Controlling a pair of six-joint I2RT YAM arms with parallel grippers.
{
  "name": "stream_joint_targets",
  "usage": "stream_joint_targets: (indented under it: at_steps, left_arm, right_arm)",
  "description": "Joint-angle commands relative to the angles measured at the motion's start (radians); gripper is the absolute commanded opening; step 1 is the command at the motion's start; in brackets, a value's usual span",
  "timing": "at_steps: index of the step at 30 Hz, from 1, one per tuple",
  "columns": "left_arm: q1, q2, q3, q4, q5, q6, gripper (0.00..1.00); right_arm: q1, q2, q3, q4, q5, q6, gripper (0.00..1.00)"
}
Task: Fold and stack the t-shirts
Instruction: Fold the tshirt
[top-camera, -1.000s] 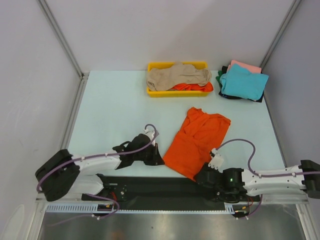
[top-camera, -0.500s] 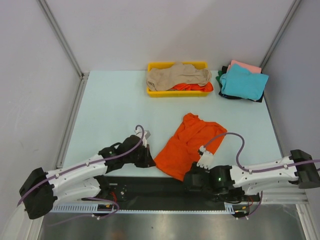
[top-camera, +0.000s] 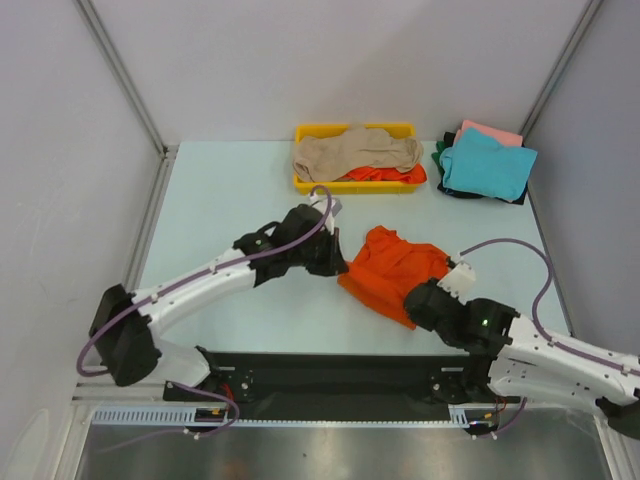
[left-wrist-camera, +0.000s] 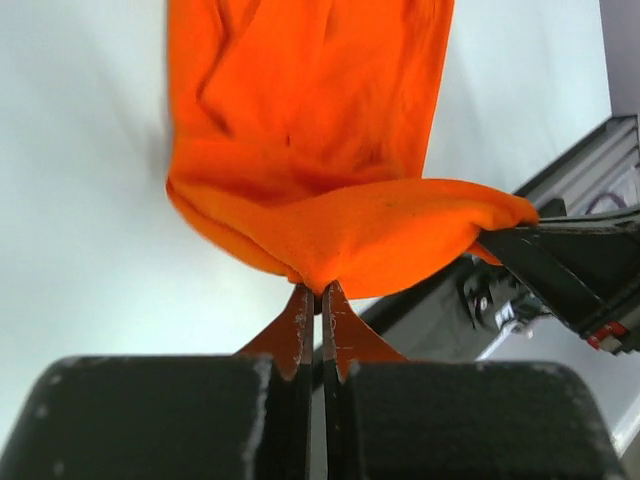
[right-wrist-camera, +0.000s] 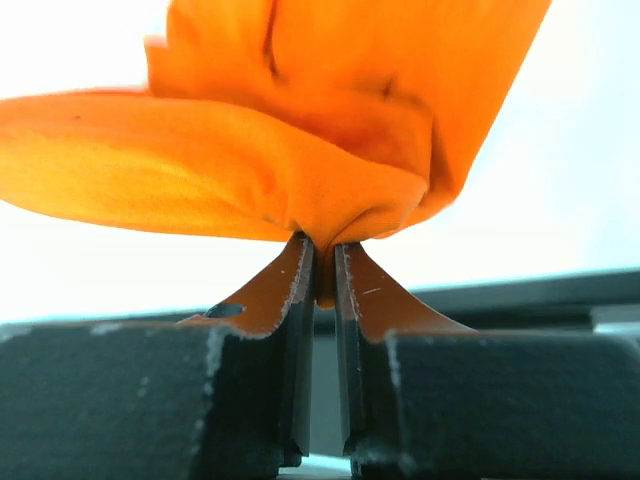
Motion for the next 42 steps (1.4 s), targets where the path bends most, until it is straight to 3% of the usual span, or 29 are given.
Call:
stream_joint_targets:
  at_steps: [1, 2, 6, 16, 29, 41, 42]
  left_arm:
    - [0.038, 0.125, 0.179, -0.025, 0.023, 0.089, 0.0]
    - [0.051, 0.161, 0.215, -0.04, 0.029, 0.104, 0.0]
    - [0.084, 0.308, 0.41, -0.066, 0.073, 0.13, 0.0]
    - [0.127, 0.61, 0.72, -0.132, 0.144, 0.139, 0.01]
    - [0.179, 0.791, 0.904, -0.126, 0.212, 0.109, 0.0]
    - [0.197, 0.937, 1.029, -0.126, 0.222, 0.038, 0.0]
    - [0.202, 0.957, 1.035, -0.12, 0.235, 0.029, 0.0]
  right_arm:
    - [-0.146, -0.038, 0.051, 0.02, -0.005, -0.227, 0.0]
    - [-0.239, -0.038, 0.051, 0.042, -0.034, -0.271, 0.0]
    - [-0.417, -0.014, 0.035, 0.132, -0.182, -0.435, 0.0]
    - [-0.679, 0.078, 0.057, 0.262, -0.341, -0.598, 0.0]
    - [-0.902, 0.212, 0.055, 0.382, -0.5, -0.744, 0.0]
    - [-1.02, 0.367, 0.083, 0.462, -0.585, -0.815, 0.0]
    - [-1.029, 0.377, 0.084, 0.474, -0.591, -0.821, 0.08]
